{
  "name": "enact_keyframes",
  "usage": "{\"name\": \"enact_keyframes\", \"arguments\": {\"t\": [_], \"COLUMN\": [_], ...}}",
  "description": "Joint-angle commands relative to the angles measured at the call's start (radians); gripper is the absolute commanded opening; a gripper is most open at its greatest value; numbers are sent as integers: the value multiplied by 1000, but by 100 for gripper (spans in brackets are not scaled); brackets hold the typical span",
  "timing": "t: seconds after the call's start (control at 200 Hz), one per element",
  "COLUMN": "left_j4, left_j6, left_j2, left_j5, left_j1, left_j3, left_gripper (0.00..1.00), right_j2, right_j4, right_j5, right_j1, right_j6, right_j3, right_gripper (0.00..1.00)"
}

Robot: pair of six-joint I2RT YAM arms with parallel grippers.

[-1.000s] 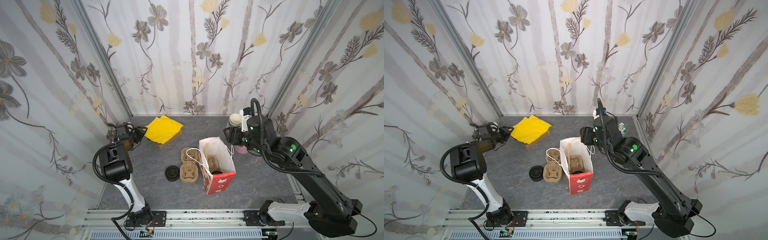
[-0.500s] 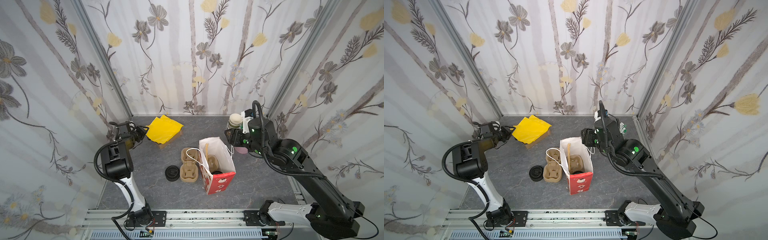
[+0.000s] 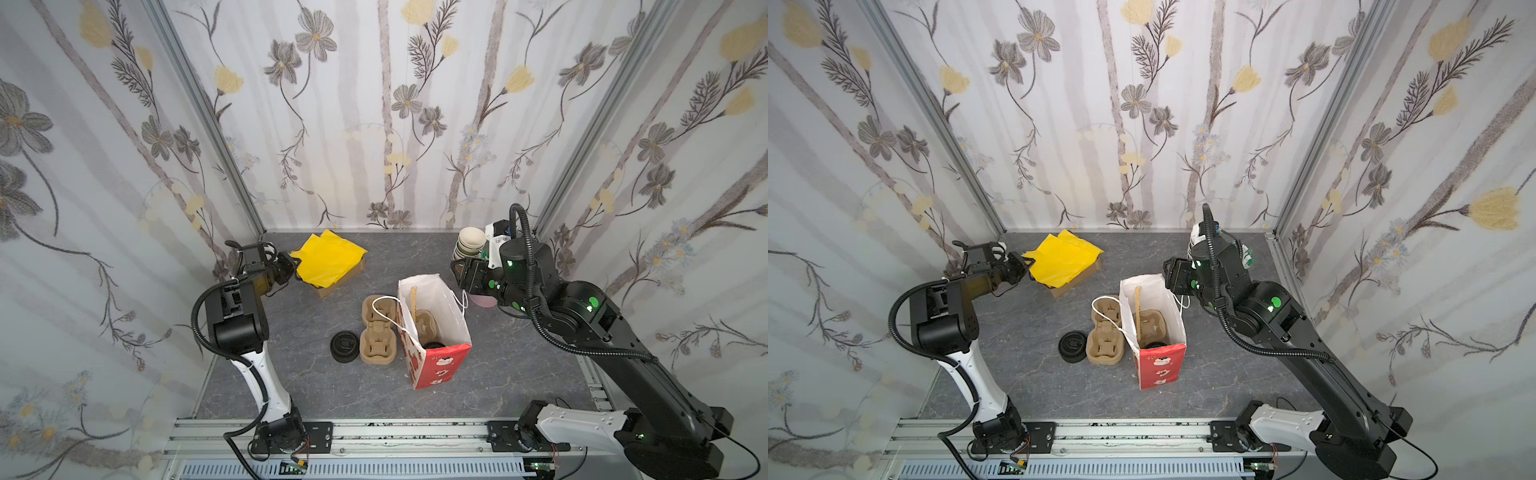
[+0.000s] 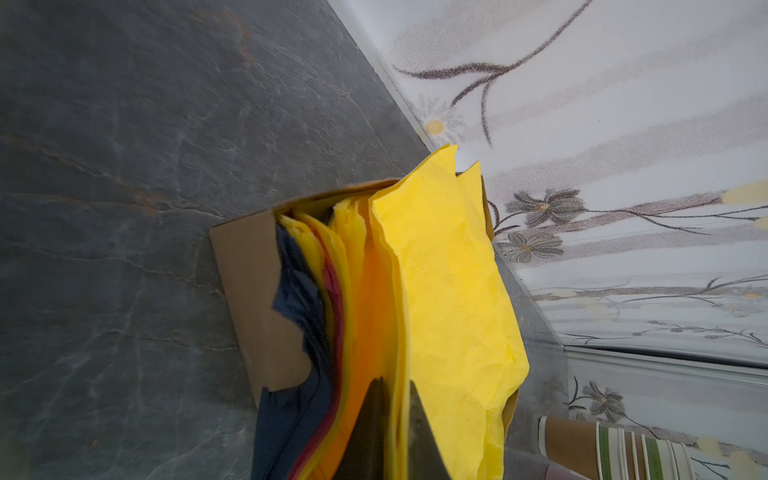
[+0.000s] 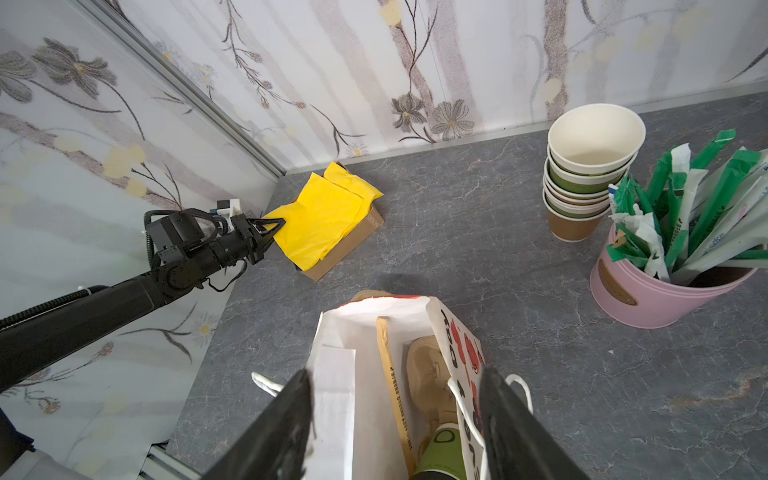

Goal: Pack the takeout coffee
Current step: 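Move the left gripper to the yellow napkin box and grasp a napkin, then lift the yellow napkin with the left gripper while the right gripper reaches toward it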

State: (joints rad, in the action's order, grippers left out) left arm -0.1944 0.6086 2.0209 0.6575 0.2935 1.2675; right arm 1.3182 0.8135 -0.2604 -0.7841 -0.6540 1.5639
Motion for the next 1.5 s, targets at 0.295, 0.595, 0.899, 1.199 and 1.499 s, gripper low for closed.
{"name": "enact_keyframes", "arguments": {"t": [0.295,0.595,0.899,1.199,1.499], "left_j4": [4,-50,-250,-389,-474], "left_j6": [35,165,398,545,621], "left_j2": [-35,-162,-313,-487,-586], "left_j5": [44,118,149,110,84], "left_j1": [6,5,-57,-177,-351], "left_j3": [63,104,92,5,-5], "left_gripper": [0,0,0,0,0], "right_j2": [-29,-60,-46,238,569], "right_j4": [-40,-51,-33,-7,-78], "right_j5": [-11,-18,-34,77,277], "right_j1": [-1,-1,-1,-61,-95], "right_j6": [-31,-38,11,214,326], "right_j3": [-16,-41,12,343,650], "right_gripper": [64,63,65,78,99]}}
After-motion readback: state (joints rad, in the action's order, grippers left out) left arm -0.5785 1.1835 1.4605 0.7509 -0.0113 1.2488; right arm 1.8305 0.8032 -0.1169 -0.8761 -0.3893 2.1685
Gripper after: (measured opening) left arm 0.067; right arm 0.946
